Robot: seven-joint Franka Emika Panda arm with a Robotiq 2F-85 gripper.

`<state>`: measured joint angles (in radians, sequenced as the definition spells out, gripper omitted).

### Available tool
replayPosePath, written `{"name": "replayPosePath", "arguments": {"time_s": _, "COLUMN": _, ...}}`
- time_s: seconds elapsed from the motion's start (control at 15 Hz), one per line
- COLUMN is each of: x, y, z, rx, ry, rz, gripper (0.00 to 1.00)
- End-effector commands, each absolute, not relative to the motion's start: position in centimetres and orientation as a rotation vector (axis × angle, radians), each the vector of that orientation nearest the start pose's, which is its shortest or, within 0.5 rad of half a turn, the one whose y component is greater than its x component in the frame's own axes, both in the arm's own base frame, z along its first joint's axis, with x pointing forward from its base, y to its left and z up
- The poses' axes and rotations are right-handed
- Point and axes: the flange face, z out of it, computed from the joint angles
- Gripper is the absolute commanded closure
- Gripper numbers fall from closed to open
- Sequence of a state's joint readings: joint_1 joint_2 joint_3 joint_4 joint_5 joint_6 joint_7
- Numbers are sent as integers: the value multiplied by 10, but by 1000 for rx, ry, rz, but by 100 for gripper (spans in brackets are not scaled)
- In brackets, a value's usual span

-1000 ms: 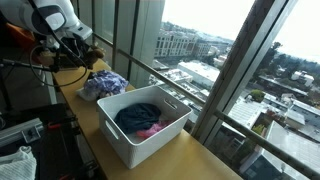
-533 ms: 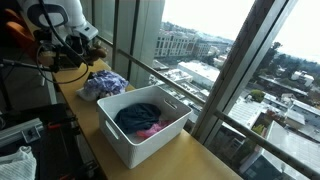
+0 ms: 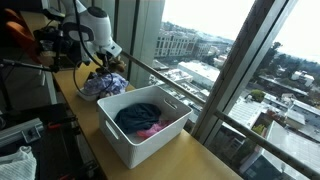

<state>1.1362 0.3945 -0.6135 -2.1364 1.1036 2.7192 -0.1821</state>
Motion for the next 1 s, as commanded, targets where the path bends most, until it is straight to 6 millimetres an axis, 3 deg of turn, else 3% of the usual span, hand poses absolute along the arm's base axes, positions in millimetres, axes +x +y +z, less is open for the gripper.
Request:
{"name": "replayPosePath", "arguments": {"time_s": 0.0, "x": 564, "y": 274, "z": 213, "rx": -2698, "ry": 233, "rz": -284, "gripper": 98}}
{"name": "replayPosePath", "arguments": {"time_s": 0.2, "x": 586, "y": 270, "z": 184, "rx": -2705, "ry": 242, "rz": -259, "gripper": 98}}
{"name": "replayPosePath", "arguments": {"time_s": 0.27, "x": 592, "y": 271, "z": 179, "rx": -2703, "ry": 235, "rz": -250, "gripper": 68}}
{"name": "replayPosePath", "arguments": {"time_s": 0.47, "x": 607, "y": 270, "z": 167, "rx": -2702, "ry": 218, "rz": -224, "gripper": 53}}
{"name": "replayPosePath", "arguments": {"time_s": 0.93, "x": 617, "y": 267, "z": 172, "rx": -2706, "ry": 202, "rz": -180, "gripper": 3}}
